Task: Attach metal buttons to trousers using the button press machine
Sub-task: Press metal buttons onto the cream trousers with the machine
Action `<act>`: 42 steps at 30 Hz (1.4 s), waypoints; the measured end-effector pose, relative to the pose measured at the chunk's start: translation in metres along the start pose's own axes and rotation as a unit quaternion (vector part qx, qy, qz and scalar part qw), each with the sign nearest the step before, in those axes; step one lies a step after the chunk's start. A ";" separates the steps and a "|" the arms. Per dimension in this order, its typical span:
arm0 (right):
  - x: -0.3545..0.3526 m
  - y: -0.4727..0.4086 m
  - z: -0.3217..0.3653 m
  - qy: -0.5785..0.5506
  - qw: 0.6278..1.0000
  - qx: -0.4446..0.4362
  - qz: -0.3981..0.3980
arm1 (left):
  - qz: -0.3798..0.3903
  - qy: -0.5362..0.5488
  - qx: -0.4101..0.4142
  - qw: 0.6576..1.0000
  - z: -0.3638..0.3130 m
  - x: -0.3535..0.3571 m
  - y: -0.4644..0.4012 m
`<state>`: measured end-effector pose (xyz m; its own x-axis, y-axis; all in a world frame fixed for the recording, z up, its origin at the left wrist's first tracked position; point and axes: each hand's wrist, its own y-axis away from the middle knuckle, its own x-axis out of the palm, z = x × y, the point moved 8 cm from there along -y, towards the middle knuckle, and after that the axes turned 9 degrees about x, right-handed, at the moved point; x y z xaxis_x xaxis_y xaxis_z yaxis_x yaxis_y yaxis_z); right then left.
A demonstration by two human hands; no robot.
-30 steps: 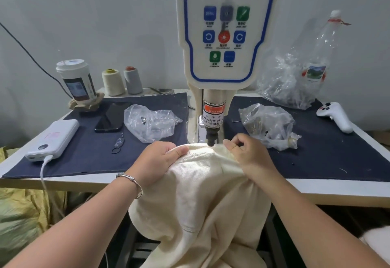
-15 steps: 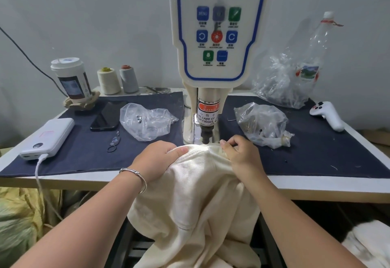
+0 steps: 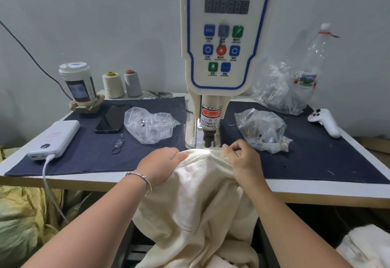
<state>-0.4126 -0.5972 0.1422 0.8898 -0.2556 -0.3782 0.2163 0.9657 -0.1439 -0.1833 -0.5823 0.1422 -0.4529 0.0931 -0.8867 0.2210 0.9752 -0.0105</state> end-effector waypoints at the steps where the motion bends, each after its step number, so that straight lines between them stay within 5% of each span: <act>1: 0.000 0.000 0.001 -0.001 1.000 -0.005 0.000 | 0.003 -0.009 0.001 1.000 -0.001 0.000 0.000; 30: -0.007 0.009 0.012 0.010 1.000 0.010 -0.001 | -0.002 -0.006 -0.018 1.000 0.003 -0.003 0.005; 35: -0.024 0.028 0.026 -0.136 0.984 0.111 0.001 | -0.063 0.073 0.005 0.995 -0.006 -0.023 0.014; 39: -0.004 0.077 0.020 -0.256 0.923 0.257 0.125 | 0.032 0.149 -0.027 0.988 -0.003 -0.017 0.030; 42: -0.020 0.078 0.054 -0.283 0.940 0.172 0.075 | -0.066 0.166 0.004 0.984 -0.014 -0.043 0.026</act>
<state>-0.3915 -0.5140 0.1878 0.9708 -0.1442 0.1916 0.1022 0.9715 0.2138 -0.1705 -0.5580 0.1863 -0.7354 0.0274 -0.6770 0.1473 0.9818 -0.1202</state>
